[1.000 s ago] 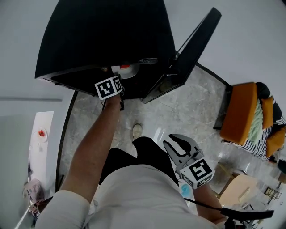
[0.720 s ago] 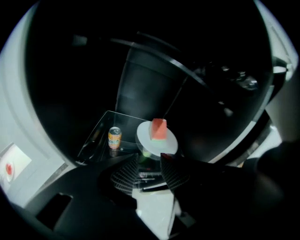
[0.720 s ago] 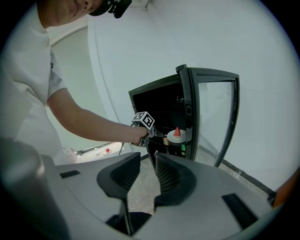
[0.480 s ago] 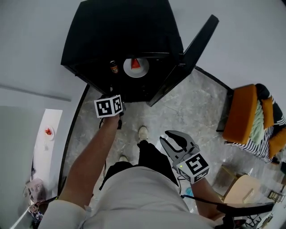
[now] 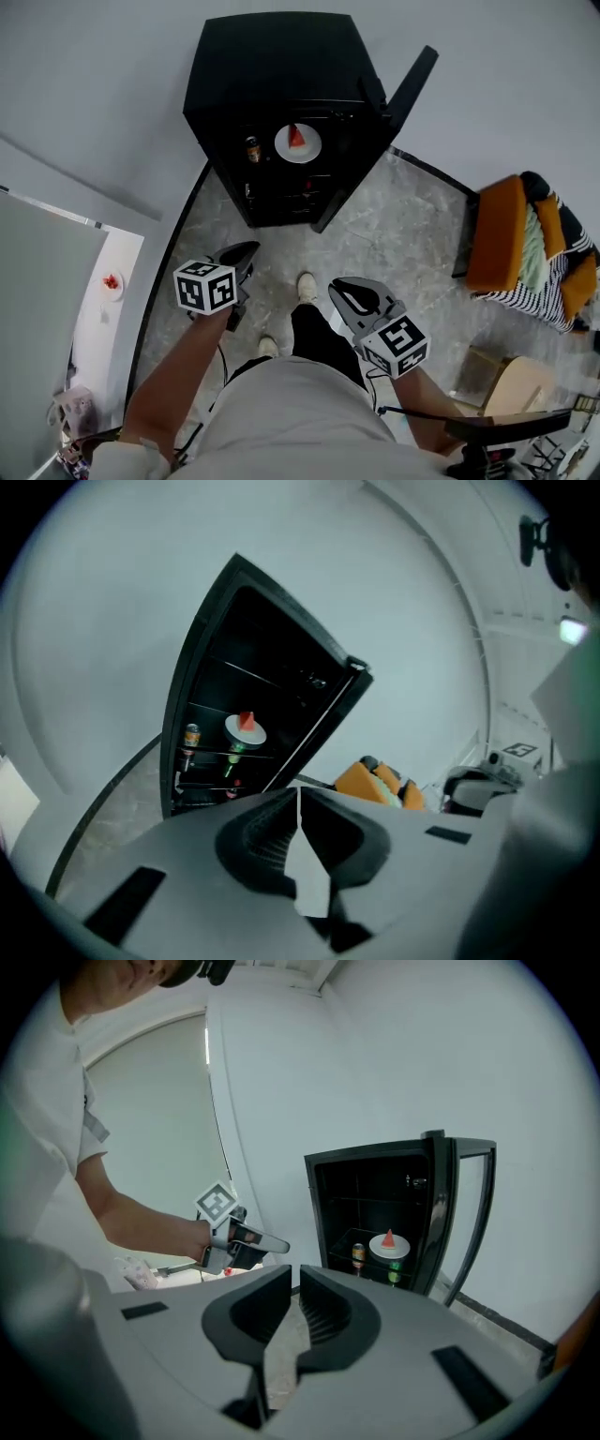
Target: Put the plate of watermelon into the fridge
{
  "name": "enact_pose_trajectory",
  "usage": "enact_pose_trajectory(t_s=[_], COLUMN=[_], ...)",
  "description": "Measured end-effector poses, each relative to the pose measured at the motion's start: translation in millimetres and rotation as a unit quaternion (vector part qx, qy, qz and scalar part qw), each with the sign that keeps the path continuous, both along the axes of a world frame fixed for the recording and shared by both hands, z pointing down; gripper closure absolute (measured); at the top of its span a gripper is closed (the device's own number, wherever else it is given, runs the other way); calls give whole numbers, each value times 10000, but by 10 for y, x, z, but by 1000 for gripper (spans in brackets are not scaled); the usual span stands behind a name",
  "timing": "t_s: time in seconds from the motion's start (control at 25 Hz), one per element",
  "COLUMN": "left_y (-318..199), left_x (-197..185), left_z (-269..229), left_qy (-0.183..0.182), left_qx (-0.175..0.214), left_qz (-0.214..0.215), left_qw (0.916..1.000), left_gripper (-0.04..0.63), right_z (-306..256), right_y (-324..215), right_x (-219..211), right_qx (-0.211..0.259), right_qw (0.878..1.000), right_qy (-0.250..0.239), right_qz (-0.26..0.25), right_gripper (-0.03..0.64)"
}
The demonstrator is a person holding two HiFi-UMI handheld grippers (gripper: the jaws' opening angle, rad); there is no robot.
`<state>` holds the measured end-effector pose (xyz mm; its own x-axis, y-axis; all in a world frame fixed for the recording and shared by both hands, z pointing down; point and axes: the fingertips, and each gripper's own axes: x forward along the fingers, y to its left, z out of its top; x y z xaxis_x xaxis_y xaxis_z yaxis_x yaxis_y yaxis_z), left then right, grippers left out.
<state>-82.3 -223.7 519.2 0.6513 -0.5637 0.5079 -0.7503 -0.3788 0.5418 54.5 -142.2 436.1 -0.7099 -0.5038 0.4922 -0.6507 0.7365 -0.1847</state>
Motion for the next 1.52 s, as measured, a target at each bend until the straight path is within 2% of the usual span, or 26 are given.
enact_pose_trajectory(t_s=[0.16, 0.36, 0.48, 0.6, 0.76, 0.92, 1.52], left_y=[716, 1566, 1988, 2251, 2513, 2693, 3018], left_x=[-75, -133, -212, -326, -448, -591, -525], left_z=[-398, -731, -867, -961, -1075, -1138, -1071], left_qy=[328, 750, 665, 488, 641, 670, 809], left_qx=[254, 405, 567, 697, 762, 825, 741], left_qz=[525, 1148, 1375, 1397, 1443, 1311, 1472], left_qw=[9978, 9897, 9866, 9865, 9845, 9857, 9830], left_gripper=[583, 583, 583, 583, 583, 583, 583], right_z=[-95, -139, -149, -171, -195, -202, -252], right_y=[382, 841, 1101, 1323, 1571, 1762, 2161], right_x=[-202, -410, -538, -646, -787, -944, -1123], right_qx=[128, 180, 185, 207, 254, 285, 328], right_qw=[9999, 9995, 9992, 9991, 9989, 9986, 9974], right_qy=[74, 231, 262, 284, 304, 283, 377], right_qz=[-53, -151, -217, -246, -240, -350, -520], right_gripper=[588, 592, 592, 594, 595, 595, 600])
